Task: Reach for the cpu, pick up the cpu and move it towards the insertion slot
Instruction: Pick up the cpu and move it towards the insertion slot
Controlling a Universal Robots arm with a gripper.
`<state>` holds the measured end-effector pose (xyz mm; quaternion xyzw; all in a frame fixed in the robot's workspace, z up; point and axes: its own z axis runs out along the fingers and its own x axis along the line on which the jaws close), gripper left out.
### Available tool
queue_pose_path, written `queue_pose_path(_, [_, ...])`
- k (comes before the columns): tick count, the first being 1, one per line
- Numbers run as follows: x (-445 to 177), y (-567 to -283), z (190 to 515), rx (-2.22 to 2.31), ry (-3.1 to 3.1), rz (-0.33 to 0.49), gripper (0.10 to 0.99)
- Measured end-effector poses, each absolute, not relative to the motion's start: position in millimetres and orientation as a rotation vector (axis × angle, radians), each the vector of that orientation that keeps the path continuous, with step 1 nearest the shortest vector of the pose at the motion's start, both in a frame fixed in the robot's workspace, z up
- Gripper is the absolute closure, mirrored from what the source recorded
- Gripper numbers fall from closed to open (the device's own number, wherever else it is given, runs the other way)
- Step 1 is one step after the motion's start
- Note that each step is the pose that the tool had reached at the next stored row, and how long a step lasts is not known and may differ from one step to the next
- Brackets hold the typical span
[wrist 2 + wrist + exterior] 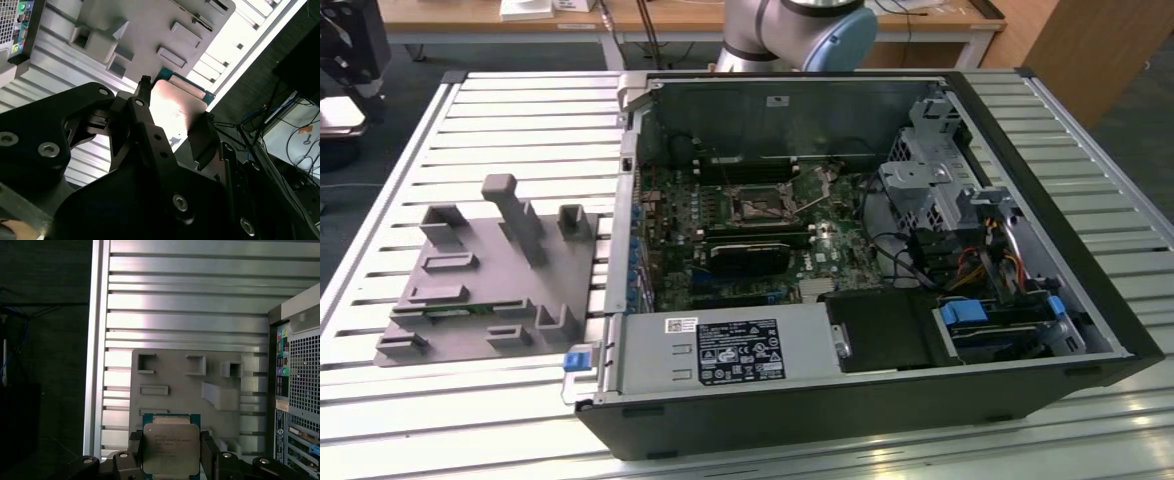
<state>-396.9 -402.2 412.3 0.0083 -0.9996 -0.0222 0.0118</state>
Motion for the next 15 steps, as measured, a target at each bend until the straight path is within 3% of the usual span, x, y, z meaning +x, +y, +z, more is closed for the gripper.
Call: queue_pose_path(15, [-367.6,-402.2,412.3,0.026,-3.117,-0.07,0.541])
